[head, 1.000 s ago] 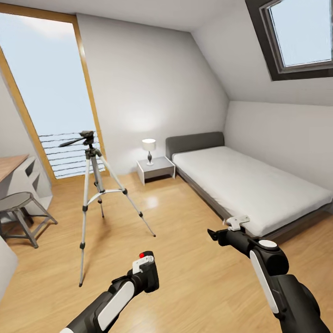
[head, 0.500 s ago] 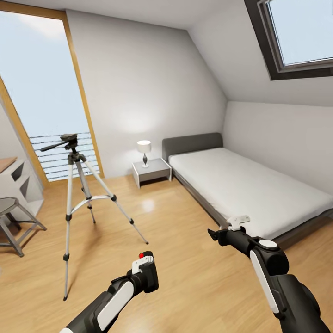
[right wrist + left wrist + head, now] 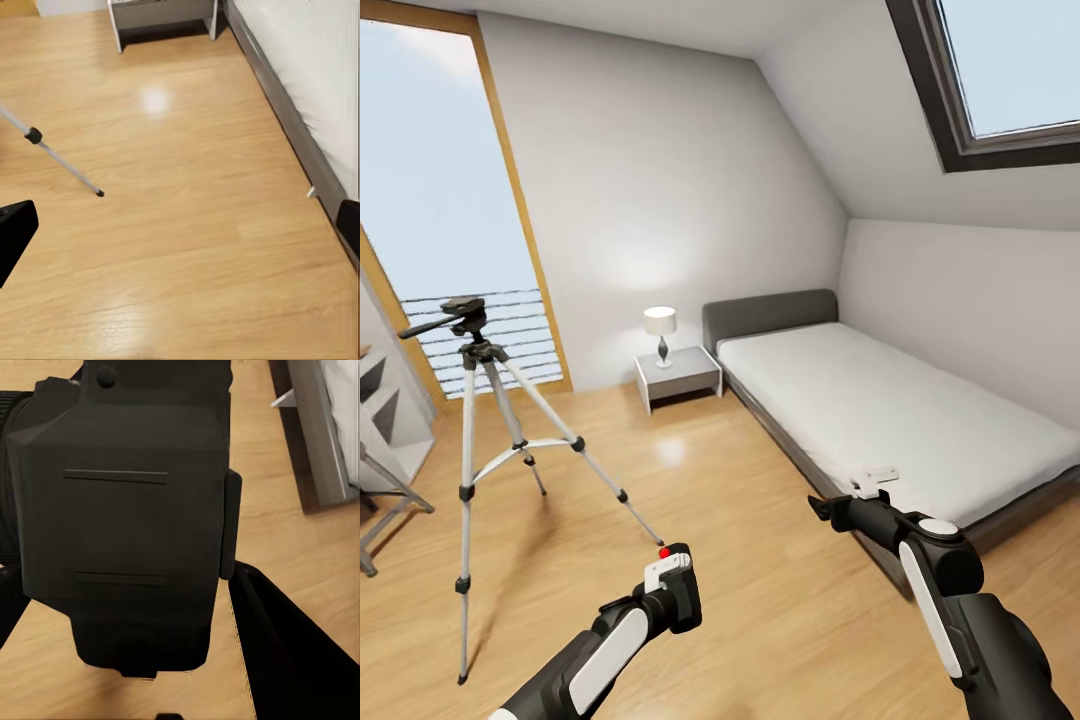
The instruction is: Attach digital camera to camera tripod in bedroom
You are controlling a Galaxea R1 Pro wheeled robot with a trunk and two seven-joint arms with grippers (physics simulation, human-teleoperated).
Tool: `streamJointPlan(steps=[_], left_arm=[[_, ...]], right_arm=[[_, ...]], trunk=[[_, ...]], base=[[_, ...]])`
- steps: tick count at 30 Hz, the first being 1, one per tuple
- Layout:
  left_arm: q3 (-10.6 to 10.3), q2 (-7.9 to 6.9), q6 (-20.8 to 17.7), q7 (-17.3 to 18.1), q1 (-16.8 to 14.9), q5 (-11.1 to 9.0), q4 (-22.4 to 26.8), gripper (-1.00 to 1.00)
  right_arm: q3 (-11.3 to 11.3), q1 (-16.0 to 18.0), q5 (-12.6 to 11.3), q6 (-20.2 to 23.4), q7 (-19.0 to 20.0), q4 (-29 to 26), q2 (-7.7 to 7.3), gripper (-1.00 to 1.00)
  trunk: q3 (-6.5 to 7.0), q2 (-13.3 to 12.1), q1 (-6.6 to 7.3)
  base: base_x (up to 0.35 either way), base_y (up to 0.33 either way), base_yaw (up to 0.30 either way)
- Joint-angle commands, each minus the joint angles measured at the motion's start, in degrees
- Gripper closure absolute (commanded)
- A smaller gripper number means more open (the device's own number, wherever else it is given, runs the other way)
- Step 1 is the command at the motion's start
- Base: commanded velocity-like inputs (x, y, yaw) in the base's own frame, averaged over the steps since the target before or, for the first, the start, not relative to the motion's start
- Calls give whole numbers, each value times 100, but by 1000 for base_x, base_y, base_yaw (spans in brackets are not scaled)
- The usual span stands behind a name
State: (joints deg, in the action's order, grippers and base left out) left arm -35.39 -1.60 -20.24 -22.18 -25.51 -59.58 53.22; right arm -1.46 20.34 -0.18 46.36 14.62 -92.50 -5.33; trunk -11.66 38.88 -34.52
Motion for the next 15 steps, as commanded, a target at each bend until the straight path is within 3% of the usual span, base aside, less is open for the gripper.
streamJointPlan(steps=[1, 6, 15], left_arm=[[-20, -6, -6, -44, -7, -36, 13, 100], [-20, -7, -6, -47, -7, -36, 13, 100], [-20, -7, -6, -49, -7, -41, 13, 100]], right_arm=[[-3, 5, 1, 28, 12, -5, -4, -100], [-2, 5, 1, 30, 11, -5, -4, -100], [-2, 5, 1, 31, 12, -5, -3, -100]], trunk=[[-9, 8, -5], [-9, 8, -5], [-9, 8, -5]], base=[[263, -213, 20], [263, -213, 74], [271, -208, 196]])
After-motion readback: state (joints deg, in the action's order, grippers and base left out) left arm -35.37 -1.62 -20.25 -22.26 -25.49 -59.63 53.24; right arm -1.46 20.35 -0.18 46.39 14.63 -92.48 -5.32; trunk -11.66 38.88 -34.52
